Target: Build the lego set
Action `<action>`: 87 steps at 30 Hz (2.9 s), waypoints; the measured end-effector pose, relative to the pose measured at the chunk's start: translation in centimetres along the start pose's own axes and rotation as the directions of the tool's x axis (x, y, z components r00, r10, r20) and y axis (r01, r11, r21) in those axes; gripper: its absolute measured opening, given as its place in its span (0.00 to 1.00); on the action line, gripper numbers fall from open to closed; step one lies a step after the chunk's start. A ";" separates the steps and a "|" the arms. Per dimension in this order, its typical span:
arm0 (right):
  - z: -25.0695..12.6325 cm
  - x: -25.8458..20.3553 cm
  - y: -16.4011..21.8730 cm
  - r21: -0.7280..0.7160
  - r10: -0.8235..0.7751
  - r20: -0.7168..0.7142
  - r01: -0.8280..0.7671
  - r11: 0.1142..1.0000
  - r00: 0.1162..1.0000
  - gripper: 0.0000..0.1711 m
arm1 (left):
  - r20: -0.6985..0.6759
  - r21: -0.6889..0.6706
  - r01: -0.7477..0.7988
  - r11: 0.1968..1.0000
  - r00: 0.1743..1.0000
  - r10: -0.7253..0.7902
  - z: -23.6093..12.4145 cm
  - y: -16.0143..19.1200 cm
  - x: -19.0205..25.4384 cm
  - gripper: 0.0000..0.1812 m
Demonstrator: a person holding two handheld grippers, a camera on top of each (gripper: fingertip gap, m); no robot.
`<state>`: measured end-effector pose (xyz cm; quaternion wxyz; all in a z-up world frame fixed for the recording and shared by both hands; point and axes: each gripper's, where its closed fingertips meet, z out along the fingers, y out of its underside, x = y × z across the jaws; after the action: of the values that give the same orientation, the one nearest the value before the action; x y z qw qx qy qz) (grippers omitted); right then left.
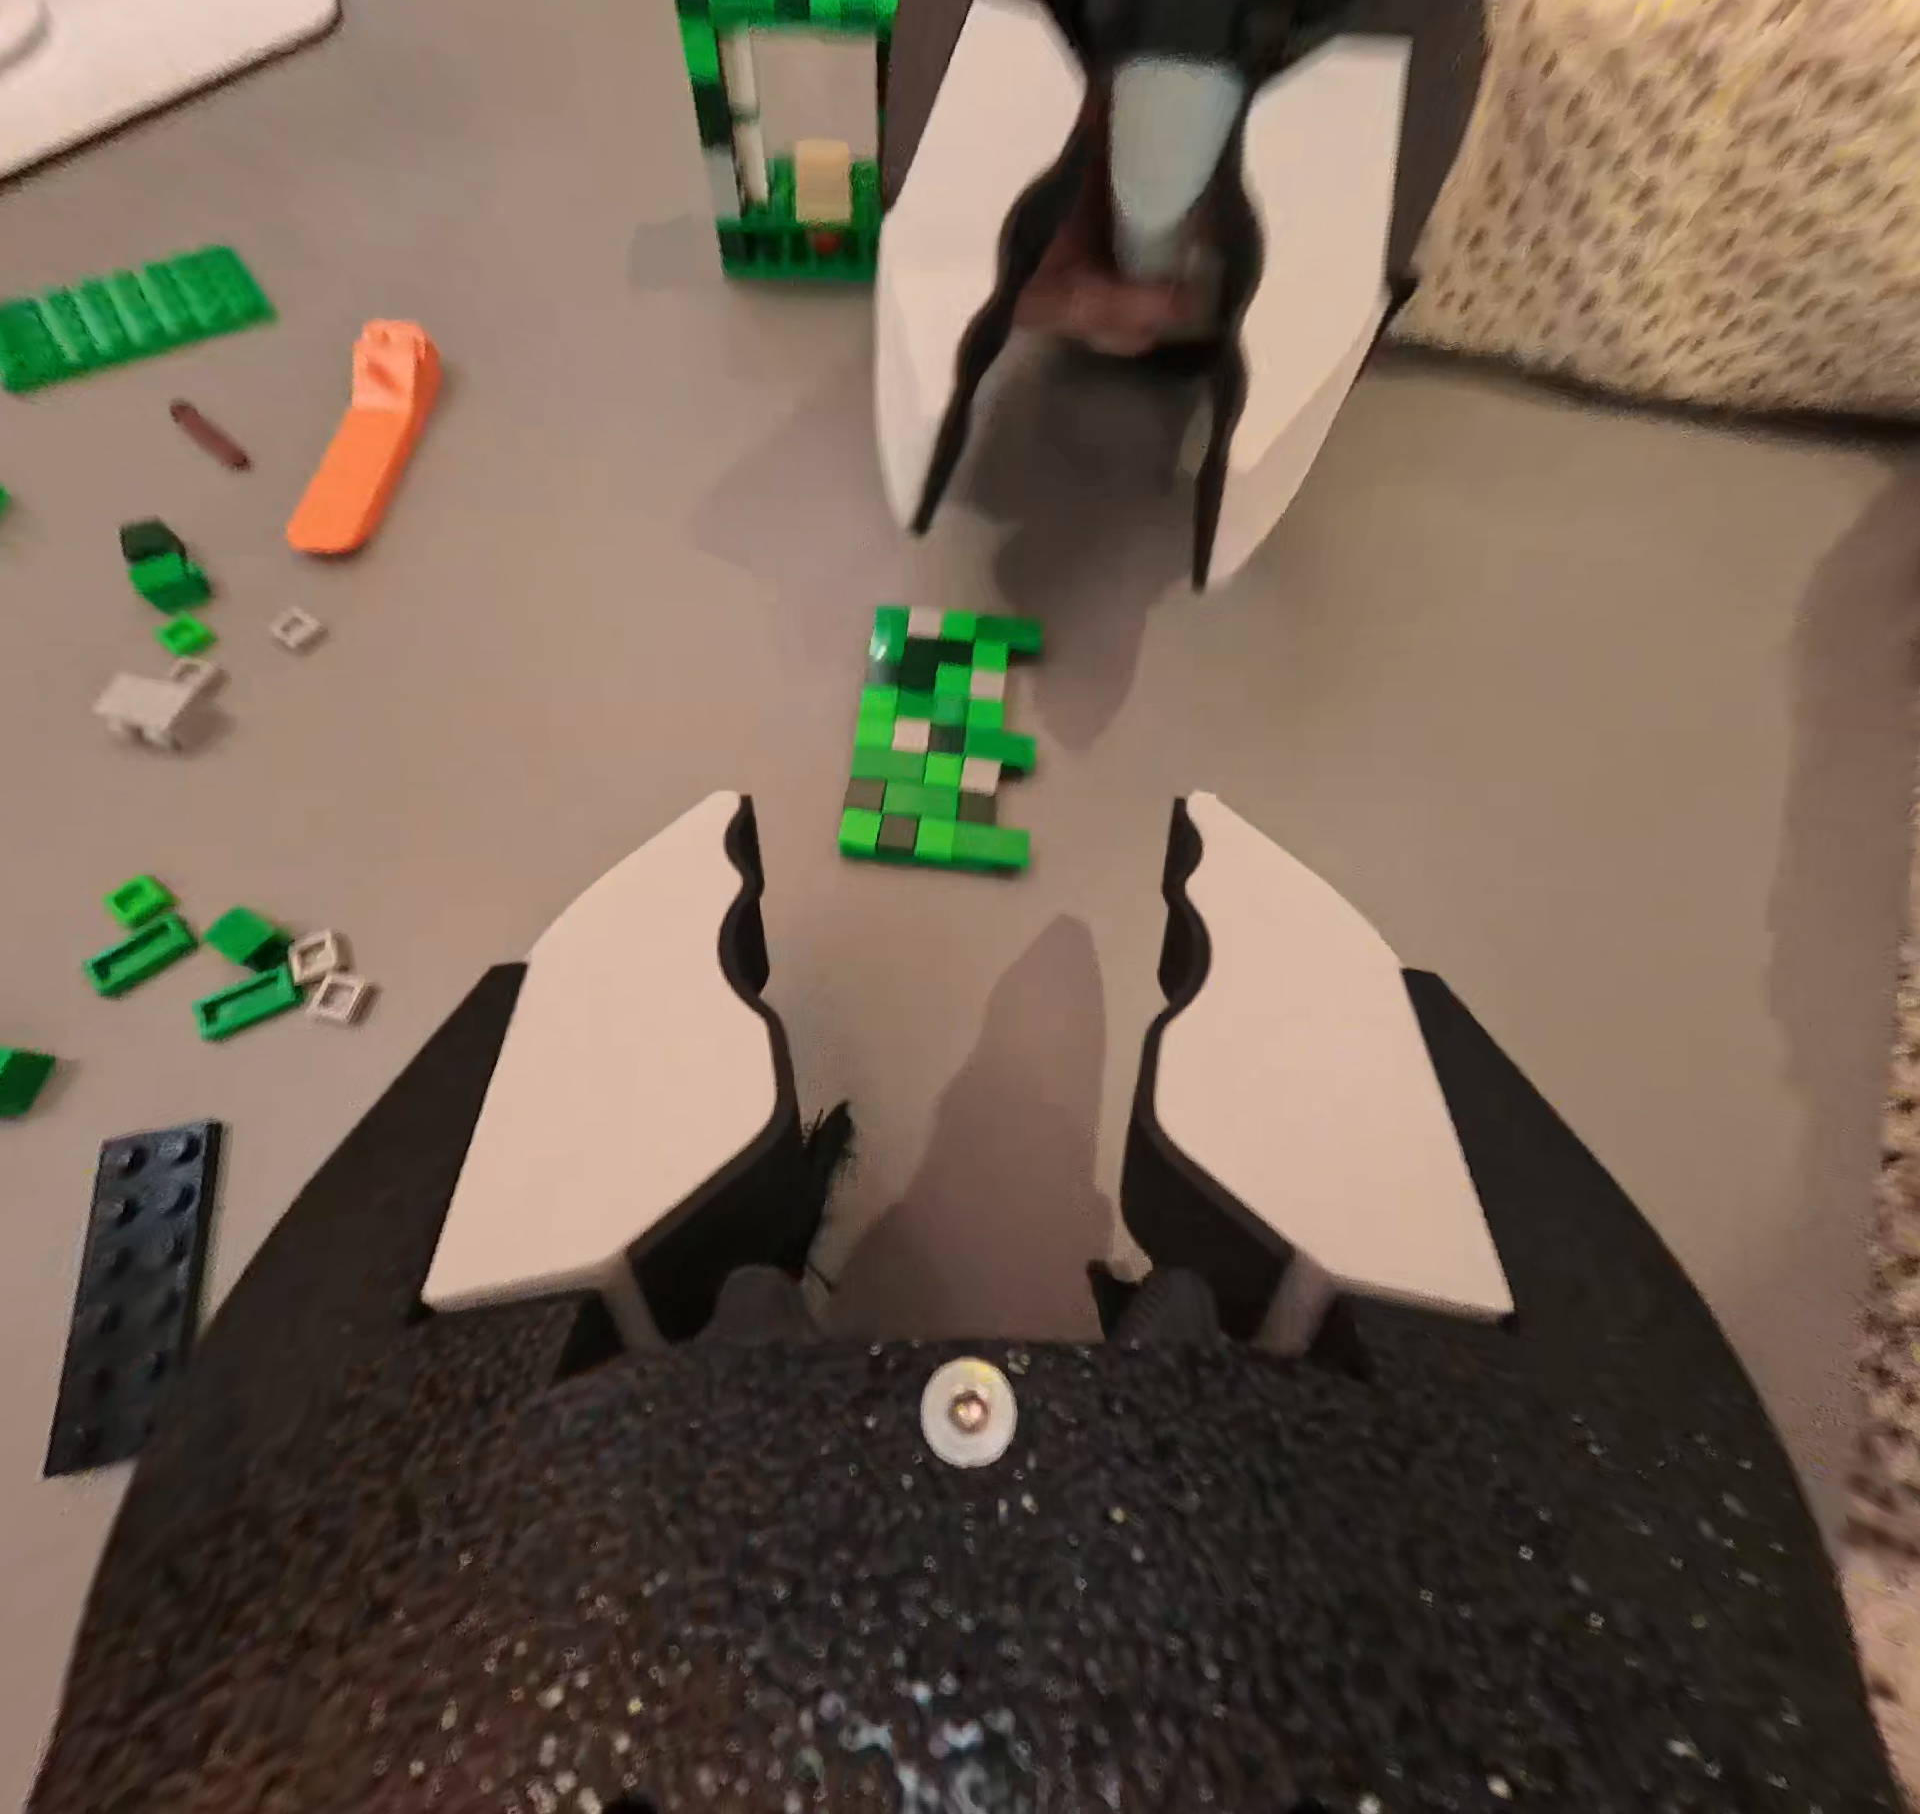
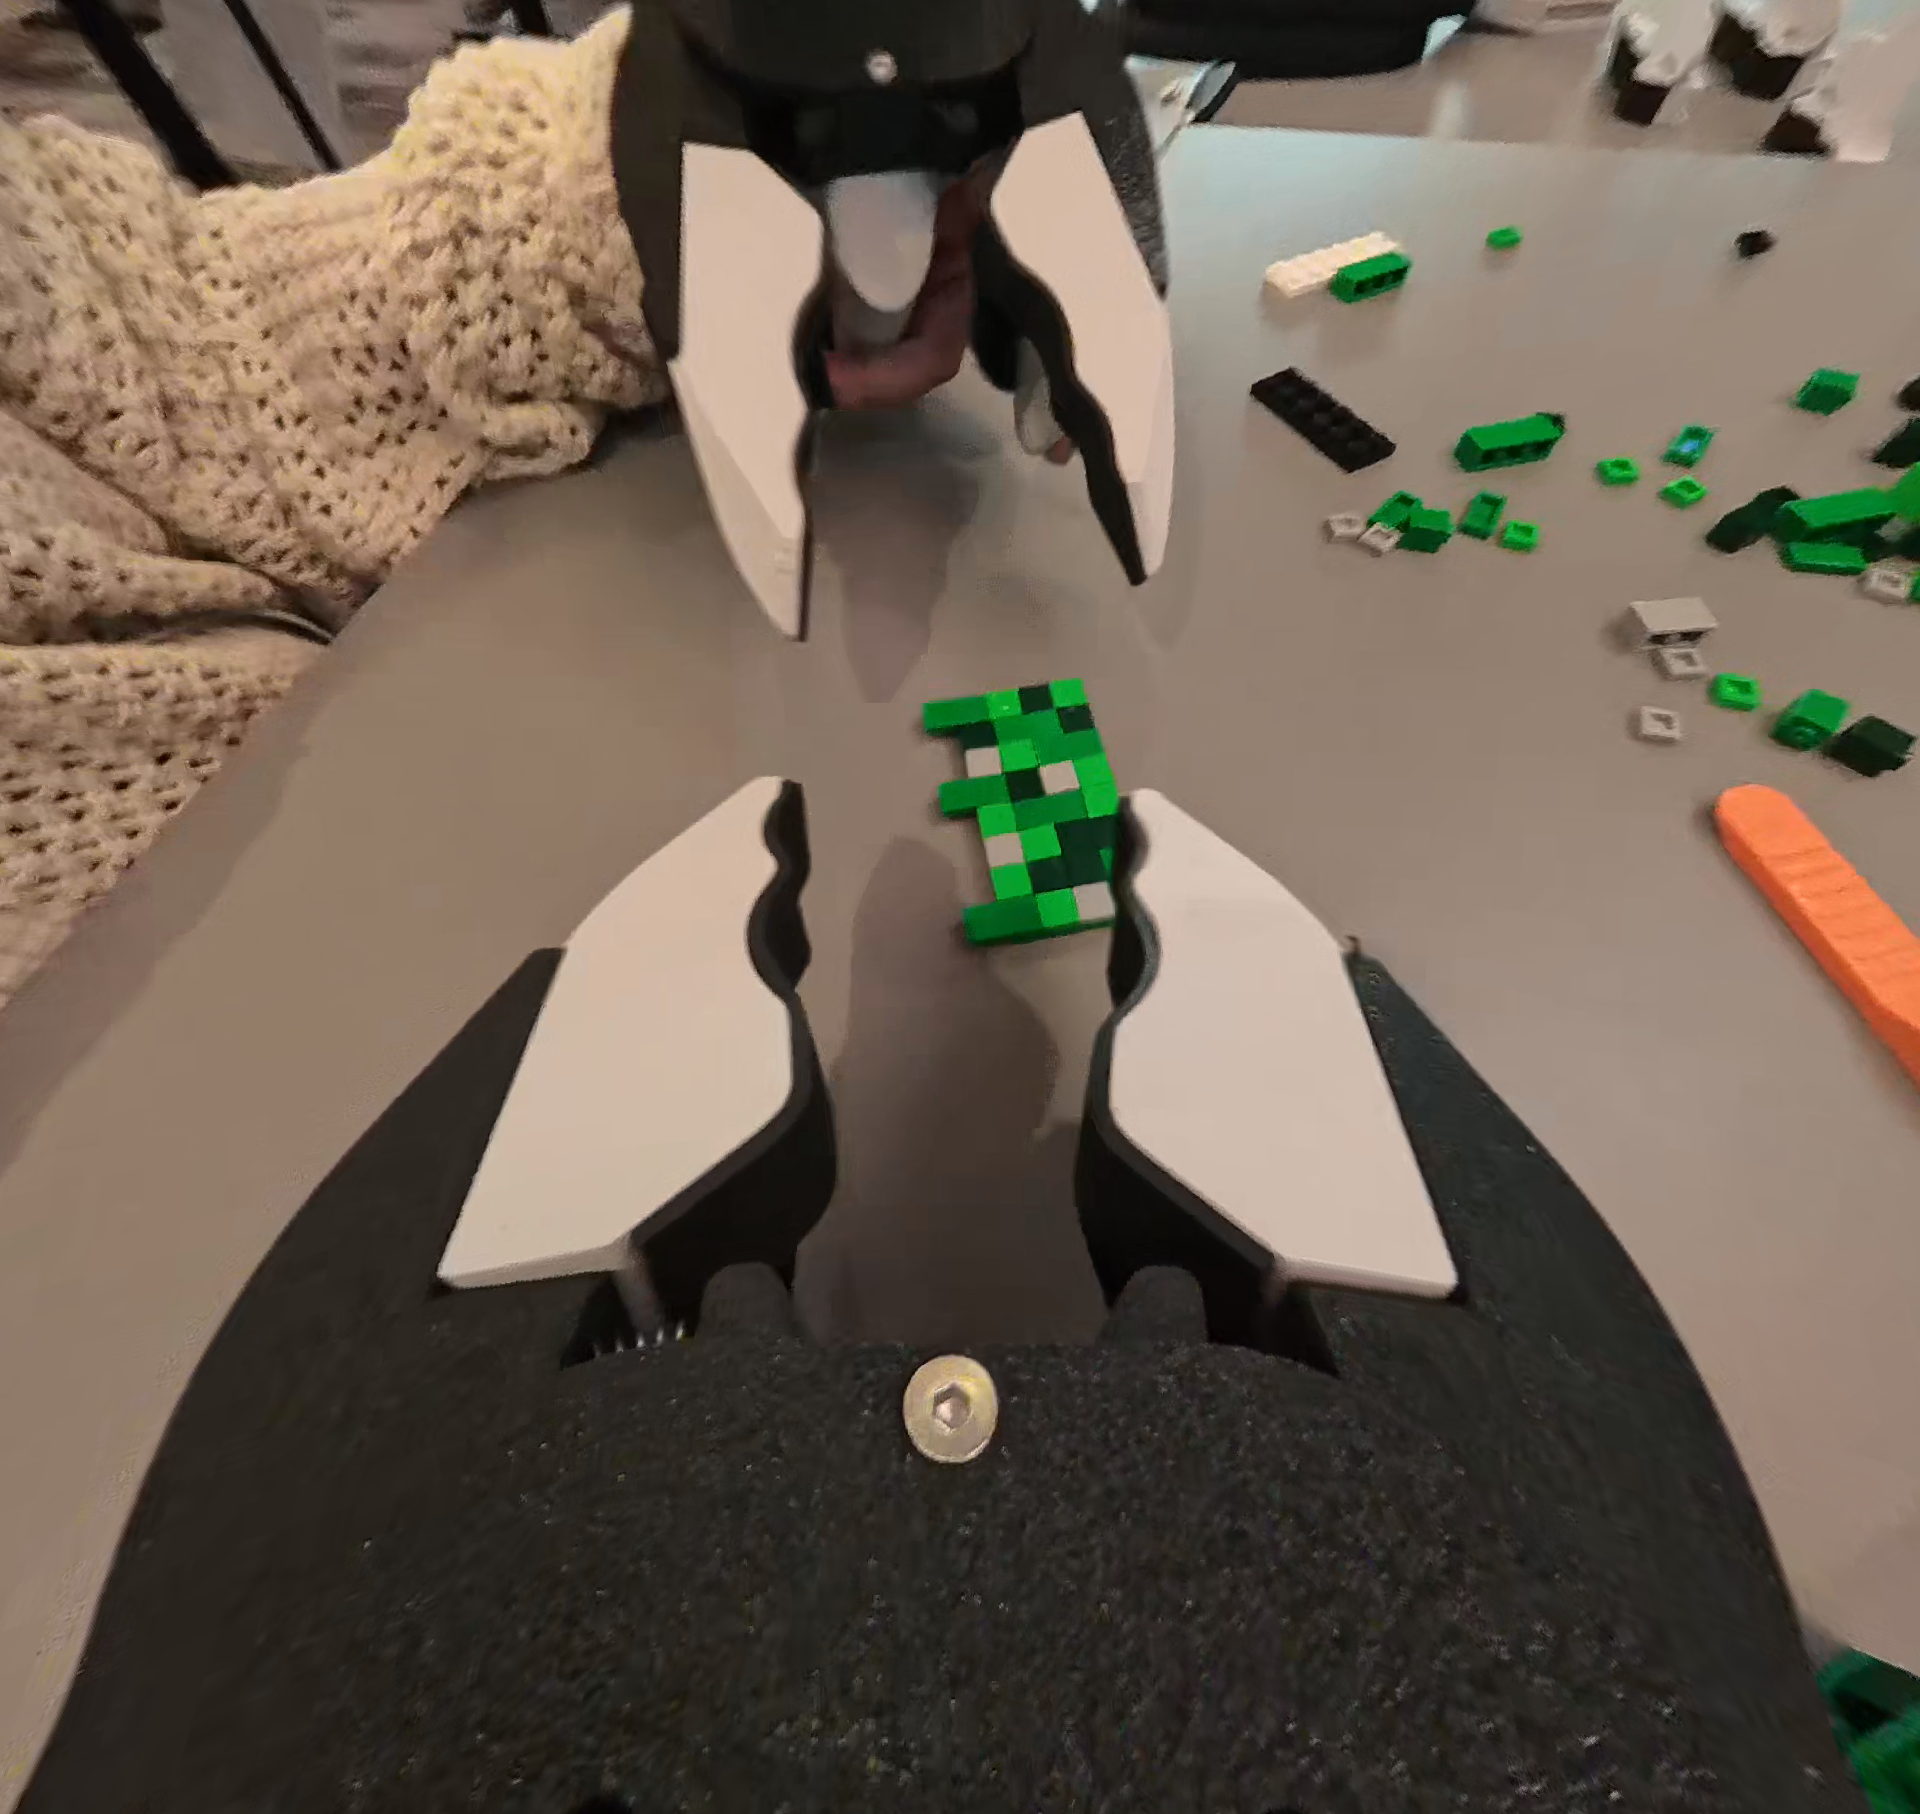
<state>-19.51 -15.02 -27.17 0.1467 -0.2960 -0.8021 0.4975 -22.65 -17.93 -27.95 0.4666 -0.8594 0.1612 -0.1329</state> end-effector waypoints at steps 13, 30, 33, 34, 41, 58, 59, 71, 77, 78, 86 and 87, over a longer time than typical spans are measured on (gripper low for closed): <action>-1.0 0.7 0.1 0.036 0.081 0.052 -0.083 0.996 0.995 0.36 | -0.036 -0.147 -0.034 0.989 0.999 0.029 2.2 1.9 0.0 0.33; -2.3 1.4 -1.1 0.159 0.006 -0.109 0.012 0.987 0.994 0.38 | -0.165 -0.149 -0.191 0.970 0.972 0.166 4.2 0.8 -0.1 0.23; -3.5 1.6 -1.9 0.248 -0.012 -0.179 0.057 0.967 0.984 0.35 | -0.222 -0.144 -0.195 0.970 0.962 0.160 4.8 0.3 -0.1 0.23; -3.8 1.7 -2.1 0.271 -0.011 -0.196 0.065 0.960 0.981 0.34 | -0.235 -0.144 -0.189 0.971 0.960 0.152 5.0 0.2 -0.2 0.23; -4.6 2.3 -2.3 0.339 0.104 -0.161 -0.044 0.940 0.982 0.33 | -0.286 -0.143 -0.141 0.980 0.953 0.096 5.0 -0.1 -0.1 0.28; -5.7 2.5 -2.9 0.399 0.065 -0.279 0.054 0.915 0.958 0.27 | 0.021 0.164 -0.227 0.960 0.974 0.226 2.6 -3.6 -2.0 0.37; -5.7 2.6 -2.9 0.399 0.066 -0.282 0.054 0.915 0.957 0.27 | 0.023 0.174 -0.224 0.959 0.974 0.223 2.5 -3.7 -2.1 0.37; -12.7 4.2 -5.2 0.512 0.128 -0.694 0.360 0.780 0.709 0.35 | 0.018 0.259 -0.180 0.949 0.983 0.182 1.4 -4.5 -2.2 0.33; -13.3 4.1 -5.3 0.485 0.119 -0.739 0.401 0.777 0.663 0.34 | 0.059 0.274 -0.193 0.942 0.981 0.184 1.0 -4.6 -2.6 0.34; -13.4 4.2 -5.3 0.486 0.124 -0.743 0.403 0.775 0.658 0.34 | 0.126 0.267 -0.211 0.940 0.975 0.183 0.6 -4.6 -3.6 0.34; -15.3 5.0 -5.1 0.558 0.227 -0.735 0.380 0.738 0.639 0.33 | 0.587 0.432 -0.098 0.897 0.785 -0.197 -8.1 -4.5 -12.8 0.33; -15.8 5.1 -5.1 0.561 0.243 -0.746 0.390 0.730 0.620 0.33 | 0.616 0.441 -0.085 0.893 0.752 -0.233 -9.0 -4.0 -13.6 0.32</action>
<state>-16.80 -2.30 -15.68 0.5986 -0.3700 -0.4284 0.5667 -37.86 -17.26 -20.82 0.6700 -0.7274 -0.0819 0.1242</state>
